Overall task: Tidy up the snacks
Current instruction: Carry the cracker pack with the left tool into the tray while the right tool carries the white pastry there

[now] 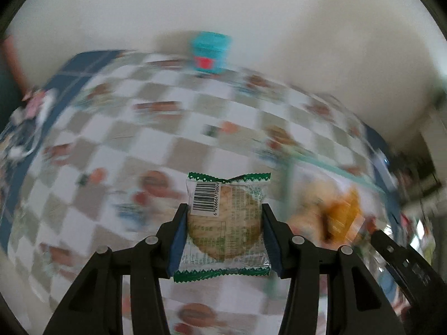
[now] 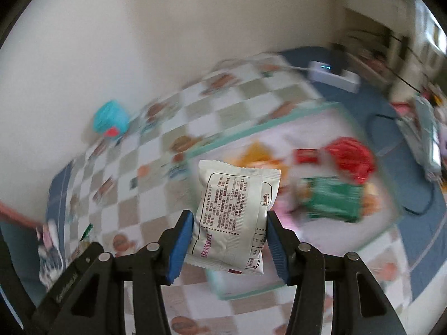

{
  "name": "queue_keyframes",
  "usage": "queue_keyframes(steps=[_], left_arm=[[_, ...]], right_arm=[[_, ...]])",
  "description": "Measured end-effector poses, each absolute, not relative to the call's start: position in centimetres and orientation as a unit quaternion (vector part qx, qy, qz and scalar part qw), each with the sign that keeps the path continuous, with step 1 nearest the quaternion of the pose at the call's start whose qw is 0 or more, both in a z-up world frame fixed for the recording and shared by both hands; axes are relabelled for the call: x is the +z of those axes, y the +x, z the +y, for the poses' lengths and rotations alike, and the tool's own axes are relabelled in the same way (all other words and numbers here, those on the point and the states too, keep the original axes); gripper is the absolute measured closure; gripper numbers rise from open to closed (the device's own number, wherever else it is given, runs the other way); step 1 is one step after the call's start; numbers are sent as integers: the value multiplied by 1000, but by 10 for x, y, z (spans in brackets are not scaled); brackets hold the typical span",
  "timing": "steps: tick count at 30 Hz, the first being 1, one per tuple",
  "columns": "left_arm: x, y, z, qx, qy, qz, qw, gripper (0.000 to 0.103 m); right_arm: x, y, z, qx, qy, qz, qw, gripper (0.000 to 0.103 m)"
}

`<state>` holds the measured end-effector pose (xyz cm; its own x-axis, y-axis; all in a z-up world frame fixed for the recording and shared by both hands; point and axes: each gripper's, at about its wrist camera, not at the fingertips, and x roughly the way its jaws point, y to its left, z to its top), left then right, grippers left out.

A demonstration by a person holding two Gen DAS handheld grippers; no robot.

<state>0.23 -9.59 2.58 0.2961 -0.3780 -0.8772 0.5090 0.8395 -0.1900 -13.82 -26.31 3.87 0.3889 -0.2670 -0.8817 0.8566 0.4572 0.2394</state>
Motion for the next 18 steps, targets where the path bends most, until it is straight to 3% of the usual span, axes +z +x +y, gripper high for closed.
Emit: queue_keyframes(steps=[8,18], left_arm=[[-2,-74,-170,-380,146,544,734,51],[-33,-95,-201,-388,180,535,728,51]], right_arm=[[14,-210,-302,-424,406,408,699,48],[-28,-214,-322,-409,441,424,677,48]])
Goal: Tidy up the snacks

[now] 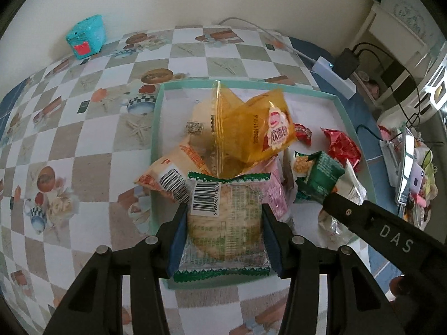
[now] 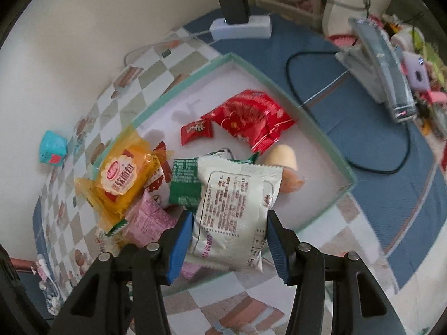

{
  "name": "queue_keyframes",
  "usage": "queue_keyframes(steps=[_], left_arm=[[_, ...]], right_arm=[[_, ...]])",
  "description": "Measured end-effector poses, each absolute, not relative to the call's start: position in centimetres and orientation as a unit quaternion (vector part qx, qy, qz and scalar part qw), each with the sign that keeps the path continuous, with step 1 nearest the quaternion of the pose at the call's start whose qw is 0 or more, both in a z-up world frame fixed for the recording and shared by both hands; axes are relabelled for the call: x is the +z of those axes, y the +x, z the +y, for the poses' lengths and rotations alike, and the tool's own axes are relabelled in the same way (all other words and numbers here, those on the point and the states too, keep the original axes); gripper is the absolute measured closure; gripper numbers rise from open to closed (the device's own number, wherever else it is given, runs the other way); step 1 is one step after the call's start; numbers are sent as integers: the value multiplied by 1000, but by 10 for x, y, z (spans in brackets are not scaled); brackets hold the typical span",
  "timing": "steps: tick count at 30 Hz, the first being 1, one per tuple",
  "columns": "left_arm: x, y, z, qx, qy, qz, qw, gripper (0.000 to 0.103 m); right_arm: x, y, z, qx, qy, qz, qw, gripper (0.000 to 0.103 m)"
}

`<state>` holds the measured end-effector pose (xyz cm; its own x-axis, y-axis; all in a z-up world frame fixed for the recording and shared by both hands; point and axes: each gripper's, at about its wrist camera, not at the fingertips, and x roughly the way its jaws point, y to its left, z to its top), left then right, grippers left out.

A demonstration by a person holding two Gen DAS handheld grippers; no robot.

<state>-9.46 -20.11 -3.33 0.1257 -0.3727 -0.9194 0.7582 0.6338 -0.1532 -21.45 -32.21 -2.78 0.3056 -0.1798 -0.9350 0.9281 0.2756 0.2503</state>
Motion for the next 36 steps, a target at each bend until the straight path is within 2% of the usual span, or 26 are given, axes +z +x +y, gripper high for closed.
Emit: queue_keyframes(steps=[7,9,10,11,13,14,17,21,24,28,30,36], left_arm=[[-36,-96,-209,-394,189,511,740,50],[-34,-98,-210,-399,194,513,735,41],[-34,-99,-210,-401,195,514,733,30],[-34,-100,-209,-401,197,515,731,25],[-34,-100,-206,-396,202,520,730,19],[-35,-100,-203,-393,202,522,729,19],[-34,-98,-191,-384,192,532,730,19],[-27,-88,-168,-360,174,533,746,19],[-22,-78,-148,-321,171,524,770,18],[-21,-65,-115,-260,171,518,797,6],[-20,-60,-102,-238,172,517,804,6],[-16,-50,-58,-191,180,510,819,6]], right_arm=[[-40,-211,-325,-403,443,428,676,48],[-44,-212,-327,-404,448,431,671,47],[-45,-214,-327,-405,450,429,670,47],[-44,-215,-328,-406,452,427,670,47],[-43,-218,-328,-411,451,425,669,42],[-41,-219,-327,-413,450,423,670,36],[-35,-223,-323,-410,448,416,677,30],[-27,-225,-311,-407,432,414,690,28],[-24,-228,-298,-402,422,414,699,16],[-20,-222,-275,-384,393,428,718,13],[-18,-217,-263,-374,377,433,728,0],[-8,-203,-225,-354,319,450,755,0]])
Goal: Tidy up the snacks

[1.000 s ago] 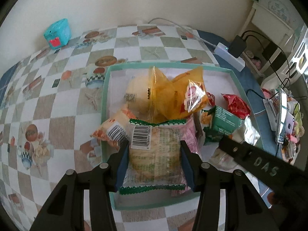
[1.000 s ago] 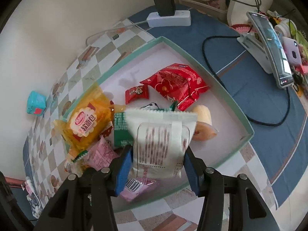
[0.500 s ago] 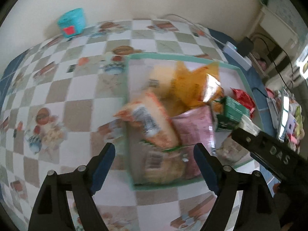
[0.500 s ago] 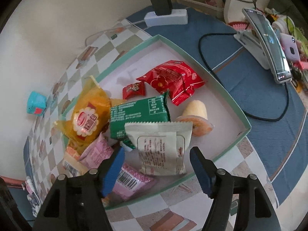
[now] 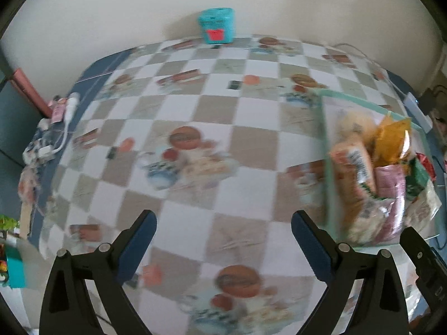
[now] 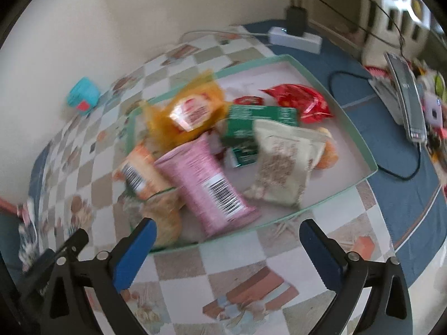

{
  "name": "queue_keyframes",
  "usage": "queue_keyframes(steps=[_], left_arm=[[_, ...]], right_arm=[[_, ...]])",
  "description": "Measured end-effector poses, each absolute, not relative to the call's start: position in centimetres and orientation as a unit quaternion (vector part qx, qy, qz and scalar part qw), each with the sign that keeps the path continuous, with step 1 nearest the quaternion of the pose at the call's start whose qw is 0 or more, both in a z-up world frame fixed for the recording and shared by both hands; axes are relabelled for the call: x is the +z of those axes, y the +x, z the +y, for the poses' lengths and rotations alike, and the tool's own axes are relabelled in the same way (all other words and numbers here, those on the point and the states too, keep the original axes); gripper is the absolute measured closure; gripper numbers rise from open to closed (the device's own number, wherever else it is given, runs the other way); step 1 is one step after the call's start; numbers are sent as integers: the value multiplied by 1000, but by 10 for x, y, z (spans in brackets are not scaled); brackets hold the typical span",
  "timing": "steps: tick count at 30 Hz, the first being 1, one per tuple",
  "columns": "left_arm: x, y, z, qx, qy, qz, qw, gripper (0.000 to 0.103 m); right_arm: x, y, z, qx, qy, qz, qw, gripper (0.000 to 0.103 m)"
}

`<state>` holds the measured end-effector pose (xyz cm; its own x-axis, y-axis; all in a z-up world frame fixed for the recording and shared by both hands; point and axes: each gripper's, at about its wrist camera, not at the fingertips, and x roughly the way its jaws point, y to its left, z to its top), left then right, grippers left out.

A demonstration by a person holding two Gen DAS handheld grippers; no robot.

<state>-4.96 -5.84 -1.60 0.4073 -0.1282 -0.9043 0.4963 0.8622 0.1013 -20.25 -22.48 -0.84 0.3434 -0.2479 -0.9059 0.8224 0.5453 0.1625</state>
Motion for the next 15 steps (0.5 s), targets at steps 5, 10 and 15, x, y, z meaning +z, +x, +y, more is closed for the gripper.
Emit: queue_keyframes(steps=[5,10,15], left_arm=[[-11,-51,-30,-174,196,491,831,6],[-11,-54,-25,-191,201,492,825,6],[-10,-55,-28,-197,205,491,823,6]], right_arm=[[-7,-194,-200,-345,287,465,763,0],[-5,-187,-187,-344,263,471,769,0],[-6,-183,-186,-340,258,476,769,0]])
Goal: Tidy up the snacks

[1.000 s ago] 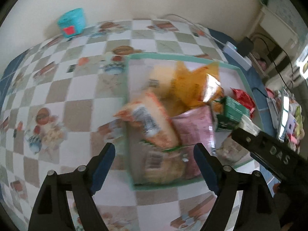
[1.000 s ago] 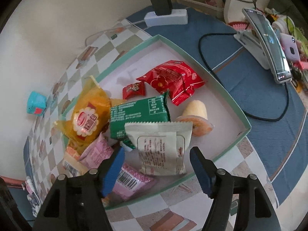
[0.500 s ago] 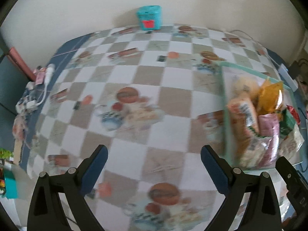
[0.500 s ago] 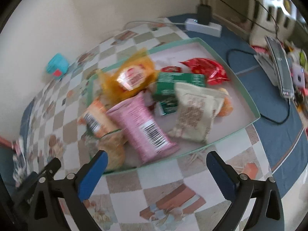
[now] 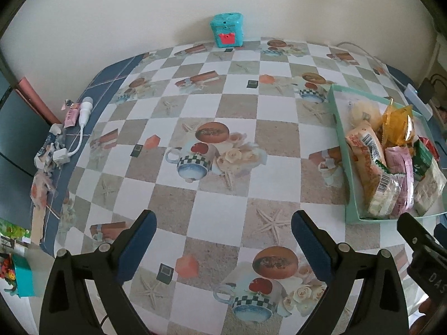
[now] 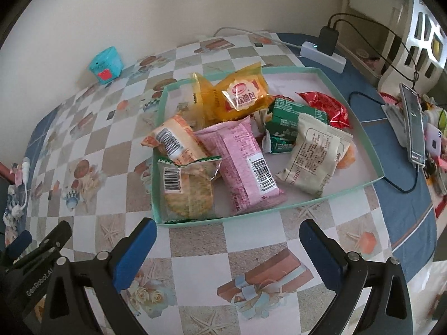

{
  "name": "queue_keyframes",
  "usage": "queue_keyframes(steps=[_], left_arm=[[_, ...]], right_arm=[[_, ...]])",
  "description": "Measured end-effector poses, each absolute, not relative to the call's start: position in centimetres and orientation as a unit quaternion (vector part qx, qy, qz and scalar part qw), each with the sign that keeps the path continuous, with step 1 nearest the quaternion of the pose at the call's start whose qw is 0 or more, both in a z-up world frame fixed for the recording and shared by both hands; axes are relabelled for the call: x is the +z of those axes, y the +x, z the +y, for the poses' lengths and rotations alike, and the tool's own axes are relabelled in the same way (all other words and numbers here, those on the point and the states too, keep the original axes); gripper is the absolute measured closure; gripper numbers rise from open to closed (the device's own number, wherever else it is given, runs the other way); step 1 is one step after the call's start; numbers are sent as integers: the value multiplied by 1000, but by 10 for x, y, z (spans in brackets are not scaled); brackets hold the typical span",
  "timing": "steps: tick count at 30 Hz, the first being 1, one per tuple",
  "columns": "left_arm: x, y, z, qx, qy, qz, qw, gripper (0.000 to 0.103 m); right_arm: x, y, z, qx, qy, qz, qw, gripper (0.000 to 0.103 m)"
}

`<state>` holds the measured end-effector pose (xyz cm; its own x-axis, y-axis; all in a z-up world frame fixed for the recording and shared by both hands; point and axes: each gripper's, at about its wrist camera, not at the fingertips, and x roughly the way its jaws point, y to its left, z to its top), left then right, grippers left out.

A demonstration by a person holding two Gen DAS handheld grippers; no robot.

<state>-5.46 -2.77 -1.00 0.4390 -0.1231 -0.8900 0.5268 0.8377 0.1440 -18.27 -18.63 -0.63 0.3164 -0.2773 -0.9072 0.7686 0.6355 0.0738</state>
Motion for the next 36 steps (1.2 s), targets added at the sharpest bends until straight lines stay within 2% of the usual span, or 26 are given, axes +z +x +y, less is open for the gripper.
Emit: queue_keyframes(steps=[36], left_arm=[[-16,-49,-27,-189,208,500,819,6]], right_arm=[[-15,-175,-188,-338,244,494,763,0]])
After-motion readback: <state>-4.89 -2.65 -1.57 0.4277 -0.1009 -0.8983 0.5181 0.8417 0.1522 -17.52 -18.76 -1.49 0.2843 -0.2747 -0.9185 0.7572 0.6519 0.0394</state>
